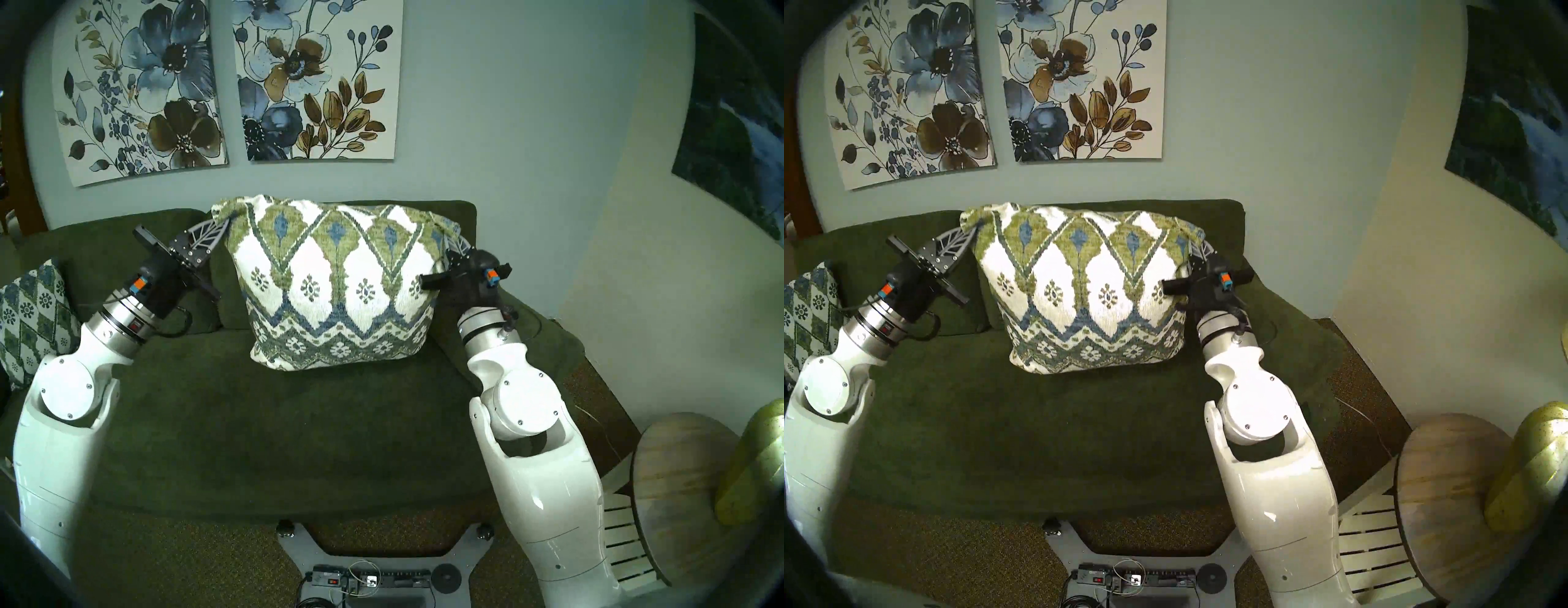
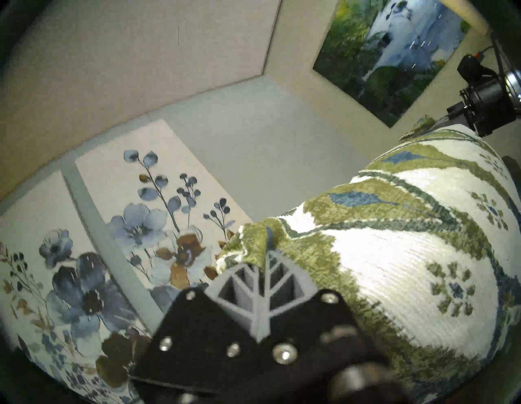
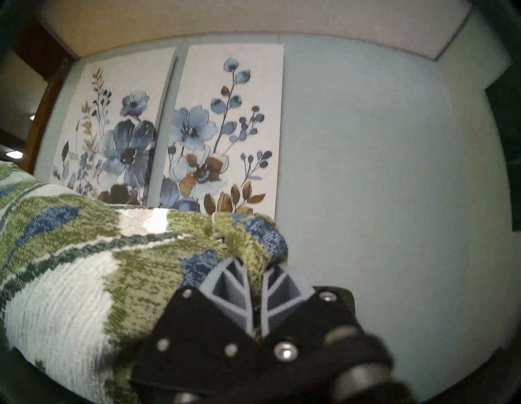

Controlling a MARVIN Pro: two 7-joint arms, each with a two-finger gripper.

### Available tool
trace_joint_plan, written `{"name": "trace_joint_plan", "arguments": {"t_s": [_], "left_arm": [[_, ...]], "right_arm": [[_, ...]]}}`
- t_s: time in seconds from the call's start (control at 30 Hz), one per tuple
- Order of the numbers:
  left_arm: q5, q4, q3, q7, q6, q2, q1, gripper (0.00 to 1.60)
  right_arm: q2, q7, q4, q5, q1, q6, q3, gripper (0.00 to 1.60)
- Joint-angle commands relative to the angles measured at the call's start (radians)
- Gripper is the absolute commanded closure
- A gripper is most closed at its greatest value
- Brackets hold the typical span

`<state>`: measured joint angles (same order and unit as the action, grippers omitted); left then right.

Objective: Fluff a cushion

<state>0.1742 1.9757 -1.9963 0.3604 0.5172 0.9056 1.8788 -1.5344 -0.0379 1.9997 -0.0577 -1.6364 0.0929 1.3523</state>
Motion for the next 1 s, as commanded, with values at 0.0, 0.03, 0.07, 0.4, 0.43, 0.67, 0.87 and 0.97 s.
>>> {"name": "trace_joint_plan", "arguments": {"t_s": [0.0,0.03,0.07,0.4,0.43,0.67,0.87,0.97], "left_arm": [[0.036,0.051,-0.074,0.026,-0.041,0.077,0.103,1.60],[0.030,0.034,-0.058,0.036,-0.040,0.088,0.112,1.60],[0.023,0.019,-0.037,0.038,-0.042,0.086,0.138,1.60],[-0.034,-0.138,0.135,0.113,-0.078,0.138,0.214,1.60],[-0.051,-0.216,0.179,0.122,-0.077,0.142,0.231,1.60],[-0.126,-0.329,0.284,0.119,-0.108,0.185,0.218,1.60],[-0.203,-0.418,0.326,0.061,-0.093,0.205,0.124,1.60],[-0.202,-0.445,0.313,0.054,-0.049,0.184,0.064,1.60]], "right_arm": [[0.018,-0.032,0.107,-0.007,-0.080,-0.068,0.057,1.60],[0.022,-0.031,0.089,-0.009,-0.093,-0.069,0.058,1.60],[0.023,-0.030,0.059,-0.010,-0.101,-0.066,0.060,1.60],[0.050,-0.014,-0.130,-0.010,-0.185,-0.126,0.053,1.60],[0.051,-0.013,-0.207,-0.014,-0.219,-0.130,0.053,1.60],[0.055,-0.016,-0.345,-0.022,-0.264,-0.145,0.043,1.60],[0.040,-0.043,-0.384,-0.047,-0.223,-0.077,0.037,1.60],[0.034,-0.042,-0.322,-0.052,-0.196,-0.048,0.034,1.60]]}}
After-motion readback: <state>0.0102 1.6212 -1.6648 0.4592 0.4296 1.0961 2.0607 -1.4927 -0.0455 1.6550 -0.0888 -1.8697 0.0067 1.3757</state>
